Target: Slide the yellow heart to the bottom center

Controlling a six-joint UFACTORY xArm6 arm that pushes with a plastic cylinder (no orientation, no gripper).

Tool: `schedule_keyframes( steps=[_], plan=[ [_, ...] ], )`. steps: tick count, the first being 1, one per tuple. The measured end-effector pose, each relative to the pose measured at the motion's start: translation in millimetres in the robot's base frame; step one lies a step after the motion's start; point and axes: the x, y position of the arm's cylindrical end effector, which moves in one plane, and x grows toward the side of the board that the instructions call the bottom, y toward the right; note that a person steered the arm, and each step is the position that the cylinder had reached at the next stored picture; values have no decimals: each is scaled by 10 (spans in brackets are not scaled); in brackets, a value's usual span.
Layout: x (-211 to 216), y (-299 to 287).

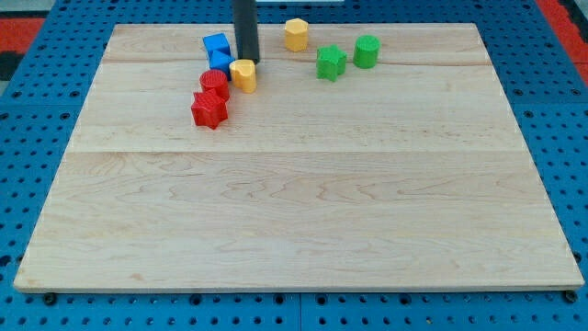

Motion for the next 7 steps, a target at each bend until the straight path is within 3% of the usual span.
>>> schedule_keyframes(
  steps=[1,3,7],
  plan=[
    [225,16],
    [1189,305],
    [1411,-647]
  ],
)
